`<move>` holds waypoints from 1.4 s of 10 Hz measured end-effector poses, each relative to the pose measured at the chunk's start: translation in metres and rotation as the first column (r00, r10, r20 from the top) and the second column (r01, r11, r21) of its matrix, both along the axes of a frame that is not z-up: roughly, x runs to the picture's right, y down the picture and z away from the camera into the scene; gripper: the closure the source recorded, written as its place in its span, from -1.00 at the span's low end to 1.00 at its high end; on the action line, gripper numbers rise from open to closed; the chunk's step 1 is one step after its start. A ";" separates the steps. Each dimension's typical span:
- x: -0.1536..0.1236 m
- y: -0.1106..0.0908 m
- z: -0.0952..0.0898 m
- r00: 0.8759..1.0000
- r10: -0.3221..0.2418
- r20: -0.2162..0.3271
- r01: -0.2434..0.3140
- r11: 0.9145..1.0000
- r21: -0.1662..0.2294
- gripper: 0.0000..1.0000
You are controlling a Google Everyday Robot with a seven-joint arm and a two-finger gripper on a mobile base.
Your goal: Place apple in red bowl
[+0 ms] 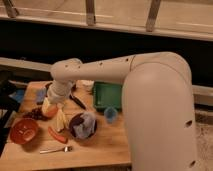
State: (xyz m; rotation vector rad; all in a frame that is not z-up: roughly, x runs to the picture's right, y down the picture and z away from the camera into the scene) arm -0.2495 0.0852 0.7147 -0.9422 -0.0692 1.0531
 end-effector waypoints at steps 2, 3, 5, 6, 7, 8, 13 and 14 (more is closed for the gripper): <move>0.001 0.000 0.002 1.000 -0.006 0.009 0.006 1.000 -0.005 0.74; -0.007 0.005 0.003 0.999 -0.025 0.040 0.025 1.000 -0.006 0.74; -0.037 0.016 0.001 0.994 -0.068 0.091 0.069 0.998 -0.004 0.74; -0.060 0.024 -0.003 0.987 -0.098 0.124 0.099 0.995 -0.001 0.74; -0.085 0.036 -0.007 0.978 -0.132 0.159 0.133 0.991 0.003 0.74; -0.103 0.044 -0.009 0.970 -0.156 0.187 0.158 0.987 0.004 0.74; -0.147 0.067 0.002 0.948 -0.216 0.235 0.223 0.975 0.000 0.28; -0.143 0.068 0.013 0.952 -0.211 0.222 0.220 0.976 -0.014 0.10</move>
